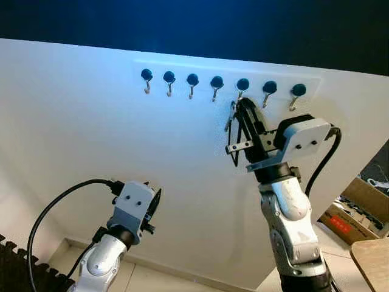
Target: Hang keys on a hook
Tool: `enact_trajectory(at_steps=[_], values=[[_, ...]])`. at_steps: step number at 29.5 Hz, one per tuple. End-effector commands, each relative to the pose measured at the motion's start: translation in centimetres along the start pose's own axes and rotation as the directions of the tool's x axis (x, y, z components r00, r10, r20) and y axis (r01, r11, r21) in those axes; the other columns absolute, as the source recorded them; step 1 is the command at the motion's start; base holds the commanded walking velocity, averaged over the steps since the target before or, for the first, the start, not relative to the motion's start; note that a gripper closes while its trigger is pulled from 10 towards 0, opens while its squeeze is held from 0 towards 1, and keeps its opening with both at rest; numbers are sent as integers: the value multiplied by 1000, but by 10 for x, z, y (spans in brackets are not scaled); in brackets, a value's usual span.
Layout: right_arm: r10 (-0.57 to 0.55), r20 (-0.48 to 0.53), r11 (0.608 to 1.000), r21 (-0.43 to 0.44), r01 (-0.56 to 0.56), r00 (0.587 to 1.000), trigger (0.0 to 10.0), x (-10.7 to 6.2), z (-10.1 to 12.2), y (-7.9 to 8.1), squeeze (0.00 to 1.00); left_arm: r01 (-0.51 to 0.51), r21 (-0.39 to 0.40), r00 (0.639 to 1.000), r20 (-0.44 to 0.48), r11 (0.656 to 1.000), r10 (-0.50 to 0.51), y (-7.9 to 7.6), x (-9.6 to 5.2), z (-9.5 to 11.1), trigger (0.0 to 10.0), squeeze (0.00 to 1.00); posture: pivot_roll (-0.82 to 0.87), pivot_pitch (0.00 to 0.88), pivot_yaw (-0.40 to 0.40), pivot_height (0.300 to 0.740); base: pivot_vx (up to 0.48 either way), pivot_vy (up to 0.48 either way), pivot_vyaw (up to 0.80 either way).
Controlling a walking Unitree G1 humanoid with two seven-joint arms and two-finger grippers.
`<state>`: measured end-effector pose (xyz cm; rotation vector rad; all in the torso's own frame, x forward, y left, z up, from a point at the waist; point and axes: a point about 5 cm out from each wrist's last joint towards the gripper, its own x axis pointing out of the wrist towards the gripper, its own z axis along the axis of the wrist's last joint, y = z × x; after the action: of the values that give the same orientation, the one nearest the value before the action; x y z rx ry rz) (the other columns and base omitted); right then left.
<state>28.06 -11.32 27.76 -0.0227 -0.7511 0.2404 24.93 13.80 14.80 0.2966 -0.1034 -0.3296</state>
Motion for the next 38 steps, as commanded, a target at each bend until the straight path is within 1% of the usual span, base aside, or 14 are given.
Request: enact_trajectory(at_steps=[1,6,14,15,19,21,23,26,27,28,29,30,34,38], values=[[-14,12,1000,19,14,1000,10000,2,4,-2,0,0,-2,1000,-12,1000,0,-2,-1,-3,10000,0,136,115,6,740,0,0,0],[-55,-51,998,8,56,997,10000,2,-2,-7,0,-2,-2,1000,-13,1000,2,-2,-2,-3,10000,0,137,116,3,740,0,0,0],[-77,-124,997,7,79,989,10000,1,-11,-11,0,-1,-5,1000,-12,1000,1,-2,-1,-3,10000,0,136,117,4,740,0,0,0],[-78,-145,997,-2,79,986,10000,1,-14,-11,0,-2,-5,1000,-13,1000,2,-2,-1,-3,10000,0,136,117,4,740,0,0,0],[-72,-177,997,-13,71,982,10000,-1,-18,-11,0,-3,-6,1000,-13,1000,3,-3,-1,-3,10000,0,136,117,4,740,0,0,0],[-72,-177,997,-13,71,982,10000,-1,-18,-11,0,-3,-6,1000,-13,1000,3,-3,-1,-3,10000,0,136,117,4,740,0,0,0],[-50,-190,998,-36,44,981,10000,-5,-22,-8,0,-3,-7,1000,-12,1000,3,-3,-1,-3,10000,0,137,119,0,740,0,0,0],[-20,-178,999,-43,13,984,10000,-8,-21,-4,0,-4,-7,1000,-12,1000,4,-3,-1,-3,10000,0,137,119,0,740,0,0,0],[13,-148,999,-38,-19,989,10000,-8,-17,0,0,-5,-7,1000,-13,1000,5,-3,-1,-3,10000,0,137,119,0,740,0,0,0],[13,-148,999,-38,-19,989,10000,-8,-17,0,0,-5,-7,1000,-13,1000,5,-3,-1,-3,10000,0,137,119,0,740,0,0,0],[49,-95,998,-33,-53,994,10000,-6,-9,6,0,-4,-6,1000,-14,1000,4,-3,-1,-4,10000,0,133,119,1,740,0,0,0],[56,-89,998,-34,-60,994,10000,-5,-7,7,0,-4,-6,1000,-14,1000,4,-4,-1,-4,10000,0,133,119,1,740,0,0,0],[60,-92,997,-44,-64,994,10000,-5,-8,7,0,-3,-7,1000,-13,1000,3,-4,-1,-3,10000,0,134,118,0,740,0,0,0],[58,-29,997,-50,-59,998,10000,-2,2,7,0,-4,-7,1000,-13,1000,4,-4,-1,-4,10000,0,134,119,1,740,0,0,0]])
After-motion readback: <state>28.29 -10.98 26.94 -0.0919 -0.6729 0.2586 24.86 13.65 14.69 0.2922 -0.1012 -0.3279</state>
